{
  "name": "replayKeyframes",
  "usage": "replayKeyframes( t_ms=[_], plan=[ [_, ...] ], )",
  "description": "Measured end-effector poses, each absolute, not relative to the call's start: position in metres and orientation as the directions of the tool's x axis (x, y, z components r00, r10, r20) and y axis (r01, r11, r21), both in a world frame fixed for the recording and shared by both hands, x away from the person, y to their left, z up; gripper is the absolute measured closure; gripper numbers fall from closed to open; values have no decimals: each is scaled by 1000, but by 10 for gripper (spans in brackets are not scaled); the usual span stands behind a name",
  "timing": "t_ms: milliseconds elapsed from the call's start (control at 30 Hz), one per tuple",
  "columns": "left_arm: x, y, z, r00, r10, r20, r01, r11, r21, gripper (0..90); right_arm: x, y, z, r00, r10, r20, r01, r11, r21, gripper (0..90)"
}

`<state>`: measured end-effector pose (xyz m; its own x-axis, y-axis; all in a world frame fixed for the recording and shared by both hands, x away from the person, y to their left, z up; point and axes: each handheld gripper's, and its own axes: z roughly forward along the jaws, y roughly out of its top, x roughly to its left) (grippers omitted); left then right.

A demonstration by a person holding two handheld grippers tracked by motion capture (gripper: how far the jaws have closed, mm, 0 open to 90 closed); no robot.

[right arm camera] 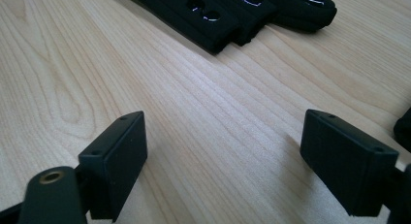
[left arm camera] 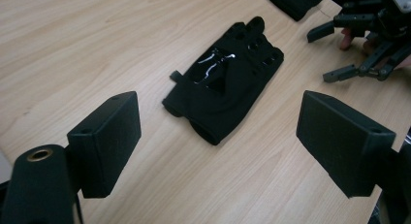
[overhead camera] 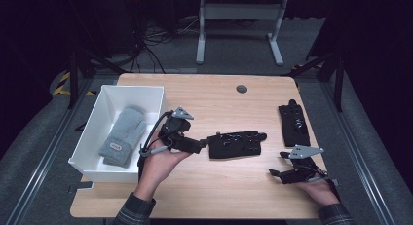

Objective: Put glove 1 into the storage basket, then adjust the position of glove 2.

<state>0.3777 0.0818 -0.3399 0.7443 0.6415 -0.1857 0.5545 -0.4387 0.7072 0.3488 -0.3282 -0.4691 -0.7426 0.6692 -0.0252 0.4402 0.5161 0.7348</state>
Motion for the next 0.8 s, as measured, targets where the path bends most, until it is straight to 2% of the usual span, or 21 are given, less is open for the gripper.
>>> replayKeyframes(
  t_ms=[600,800],
  plan=[
    [360,62,-398,778,610,-151,520,-490,700,160,349,-328,-469,-744,668,-27,439,518,734,173],
    [352,62,-423,796,590,-131,496,-513,700,141,350,-335,-461,-740,672,-11,449,506,736,268]
  ],
)
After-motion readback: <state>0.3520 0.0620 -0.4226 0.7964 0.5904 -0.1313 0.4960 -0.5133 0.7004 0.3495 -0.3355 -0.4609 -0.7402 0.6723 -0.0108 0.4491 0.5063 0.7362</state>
